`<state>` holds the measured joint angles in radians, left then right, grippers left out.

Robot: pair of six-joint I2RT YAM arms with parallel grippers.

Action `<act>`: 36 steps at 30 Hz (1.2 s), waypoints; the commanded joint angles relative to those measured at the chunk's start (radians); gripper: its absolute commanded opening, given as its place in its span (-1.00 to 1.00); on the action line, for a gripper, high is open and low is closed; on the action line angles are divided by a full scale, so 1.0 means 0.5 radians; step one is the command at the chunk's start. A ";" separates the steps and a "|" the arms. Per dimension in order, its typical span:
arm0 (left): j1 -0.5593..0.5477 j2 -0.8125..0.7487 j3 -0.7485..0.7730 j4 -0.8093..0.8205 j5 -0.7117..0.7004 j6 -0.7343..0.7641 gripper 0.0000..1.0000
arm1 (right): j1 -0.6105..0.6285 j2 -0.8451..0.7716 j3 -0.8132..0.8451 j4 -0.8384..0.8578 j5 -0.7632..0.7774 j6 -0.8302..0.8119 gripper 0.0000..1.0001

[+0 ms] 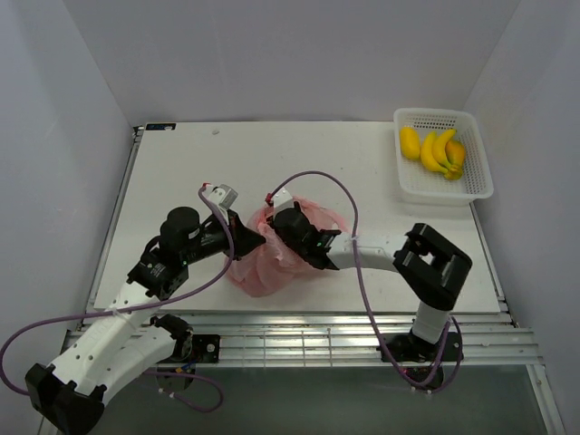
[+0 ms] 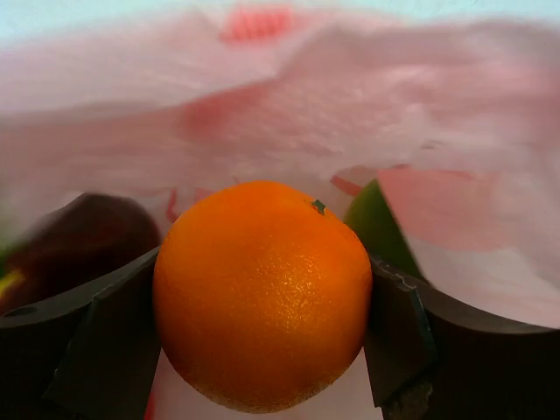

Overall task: Take the fake fruits out of the plastic bag
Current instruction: Take out the fake fruit from the plastic bag, then place the fake fruit in the bin.

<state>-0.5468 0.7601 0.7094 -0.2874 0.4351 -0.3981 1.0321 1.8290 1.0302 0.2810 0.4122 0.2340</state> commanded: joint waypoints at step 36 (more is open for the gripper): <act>-0.008 0.023 -0.078 0.213 0.056 -0.189 -1.00 | -2.220 -0.443 0.805 -1.218 -0.407 0.194 0.87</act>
<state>-0.5472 0.7788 0.6300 -0.2020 0.4339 -0.5049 -0.0418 1.5581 1.3361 -0.2237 0.1898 0.2890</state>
